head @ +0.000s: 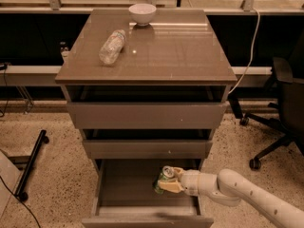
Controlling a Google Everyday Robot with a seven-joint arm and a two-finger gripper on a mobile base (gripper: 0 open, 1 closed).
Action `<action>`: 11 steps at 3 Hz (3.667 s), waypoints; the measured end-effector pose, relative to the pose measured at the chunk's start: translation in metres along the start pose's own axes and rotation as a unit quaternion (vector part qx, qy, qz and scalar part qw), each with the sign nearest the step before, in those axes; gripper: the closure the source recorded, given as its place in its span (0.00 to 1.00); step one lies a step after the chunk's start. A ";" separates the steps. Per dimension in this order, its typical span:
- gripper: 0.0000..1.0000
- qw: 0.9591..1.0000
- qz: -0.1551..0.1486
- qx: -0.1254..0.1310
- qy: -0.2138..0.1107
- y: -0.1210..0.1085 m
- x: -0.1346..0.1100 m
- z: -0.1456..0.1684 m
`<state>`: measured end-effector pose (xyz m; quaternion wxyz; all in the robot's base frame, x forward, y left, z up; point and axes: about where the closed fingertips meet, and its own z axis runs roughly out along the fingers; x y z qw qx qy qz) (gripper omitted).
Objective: Place green can into bottom drawer
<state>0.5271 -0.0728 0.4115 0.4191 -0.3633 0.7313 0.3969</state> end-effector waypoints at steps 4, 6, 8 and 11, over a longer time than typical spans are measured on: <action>1.00 0.991 0.026 0.117 0.056 -0.054 0.113 0.039; 0.88 0.978 0.047 0.191 0.073 -0.078 0.161 0.035; 0.42 0.967 0.069 0.228 0.091 -0.098 0.193 0.034; 0.00 0.965 0.082 0.233 0.090 -0.100 0.200 0.036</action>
Offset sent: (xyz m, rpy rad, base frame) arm 0.0204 -0.0053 -0.1035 -0.1603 0.0259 -0.1225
